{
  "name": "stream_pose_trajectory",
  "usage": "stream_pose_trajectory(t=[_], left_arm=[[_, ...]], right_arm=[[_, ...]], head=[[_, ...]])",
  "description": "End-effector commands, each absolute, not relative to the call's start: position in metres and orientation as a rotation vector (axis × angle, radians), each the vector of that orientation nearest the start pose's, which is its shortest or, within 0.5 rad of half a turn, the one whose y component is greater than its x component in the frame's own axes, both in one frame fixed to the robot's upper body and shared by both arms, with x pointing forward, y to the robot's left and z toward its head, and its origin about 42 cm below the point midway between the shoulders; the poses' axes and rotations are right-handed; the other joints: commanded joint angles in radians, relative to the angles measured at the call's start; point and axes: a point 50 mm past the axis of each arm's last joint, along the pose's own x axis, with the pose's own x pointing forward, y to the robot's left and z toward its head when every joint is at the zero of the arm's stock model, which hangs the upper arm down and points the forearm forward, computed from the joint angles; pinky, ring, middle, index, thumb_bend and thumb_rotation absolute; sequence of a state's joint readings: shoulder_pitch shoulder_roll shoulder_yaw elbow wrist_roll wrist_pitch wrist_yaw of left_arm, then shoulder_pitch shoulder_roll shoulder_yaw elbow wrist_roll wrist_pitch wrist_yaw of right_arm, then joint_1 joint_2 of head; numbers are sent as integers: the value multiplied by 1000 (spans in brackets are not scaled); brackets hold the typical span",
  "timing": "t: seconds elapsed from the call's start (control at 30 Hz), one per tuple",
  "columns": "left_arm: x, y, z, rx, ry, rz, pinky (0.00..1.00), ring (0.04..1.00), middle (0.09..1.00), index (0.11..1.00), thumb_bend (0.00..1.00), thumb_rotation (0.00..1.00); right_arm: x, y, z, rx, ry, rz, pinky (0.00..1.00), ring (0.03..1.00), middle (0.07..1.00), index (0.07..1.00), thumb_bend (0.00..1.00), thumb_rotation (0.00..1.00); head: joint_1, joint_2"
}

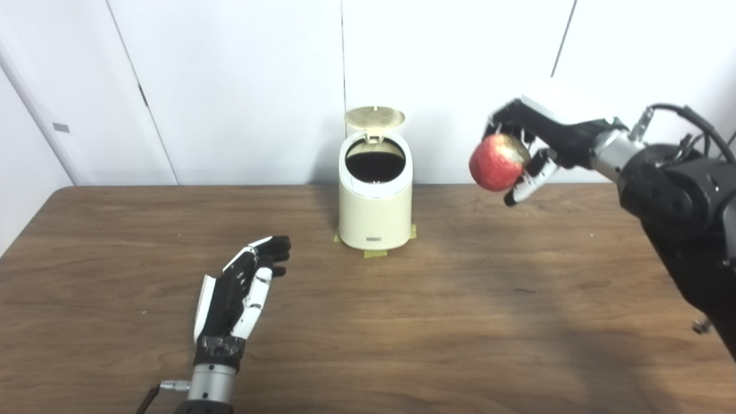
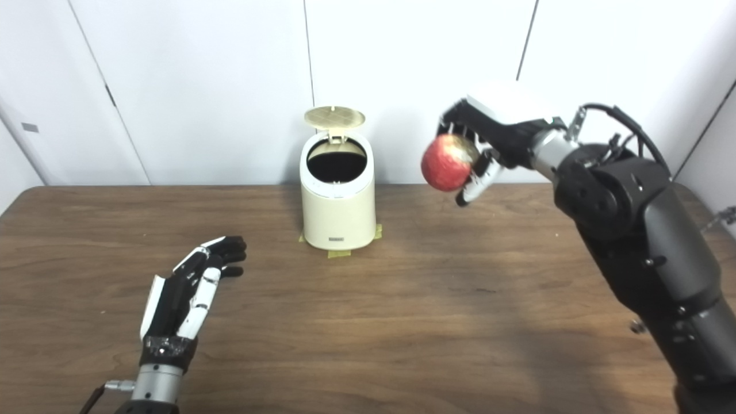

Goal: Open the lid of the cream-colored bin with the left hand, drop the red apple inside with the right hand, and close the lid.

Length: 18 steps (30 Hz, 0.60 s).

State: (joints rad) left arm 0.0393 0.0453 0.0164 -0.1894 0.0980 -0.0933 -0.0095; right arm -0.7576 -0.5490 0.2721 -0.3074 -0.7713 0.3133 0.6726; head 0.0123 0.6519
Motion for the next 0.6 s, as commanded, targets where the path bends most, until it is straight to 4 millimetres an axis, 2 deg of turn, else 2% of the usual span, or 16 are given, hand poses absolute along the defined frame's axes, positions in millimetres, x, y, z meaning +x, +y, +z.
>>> stream_pose_trajectory(t=[0.0, 0.03, 0.07, 0.1, 0.13, 0.2, 0.23, 0.3, 0.37, 0.57], left_arm=[[276, 226, 155, 144, -316, 7, 697, 755, 764, 741, 284, 697], [276, 225, 155, 141, -313, 8, 697, 754, 764, 742, 291, 692], [276, 225, 154, 139, -310, 10, 696, 754, 764, 742, 294, 690], [276, 224, 154, 133, -305, 11, 694, 753, 764, 741, 295, 688], [276, 223, 154, 128, -298, 12, 693, 758, 766, 744, 293, 684], [276, 221, 153, 119, -294, 15, 683, 757, 765, 743, 284, 674], [276, 220, 153, 114, -296, 16, 682, 757, 764, 742, 283, 667], [277, 218, 152, 108, -297, 19, 687, 755, 761, 738, 280, 652], [277, 217, 151, 112, -297, 21, 684, 751, 757, 735, 283, 643], [278, 214, 150, 126, -290, 15, 692, 749, 756, 736, 283, 656]], right_arm=[[395, -203, 425, -1418, -521, 253, 360, 420, 475, 483, 530, 0], [395, -196, 426, -1406, -539, 262, 380, 493, 509, 465, 525, 0], [396, -189, 428, -1395, -550, 270, 448, 568, 526, 453, 523, 0], [397, -180, 429, -1391, -572, 282, 411, 543, 531, 453, 523, 0], [398, -171, 431, -1398, -600, 296, 336, 456, 513, 466, 526, 0], [402, -156, 431, -1395, -636, 317, 253, 346, 451, 479, 528, 0], [403, -149, 431, -1381, -640, 325, 244, 335, 446, 479, 529, 0], [407, -137, 428, -1365, -634, 331, 237, 374, 466, 497, 521, 0], [411, -128, 425, -1358, -624, 332, 204, 358, 448, 517, 514, 0], [430, -102, 415, -1290, -601, 349, 215, 351, 445, 532, 511, 0]], head=[[1, -1], [2, -3], [2, -3], [3, -4], [3, -4], [5, -4], [6, -4], [9, -4], [10, -5], [16, -6]])
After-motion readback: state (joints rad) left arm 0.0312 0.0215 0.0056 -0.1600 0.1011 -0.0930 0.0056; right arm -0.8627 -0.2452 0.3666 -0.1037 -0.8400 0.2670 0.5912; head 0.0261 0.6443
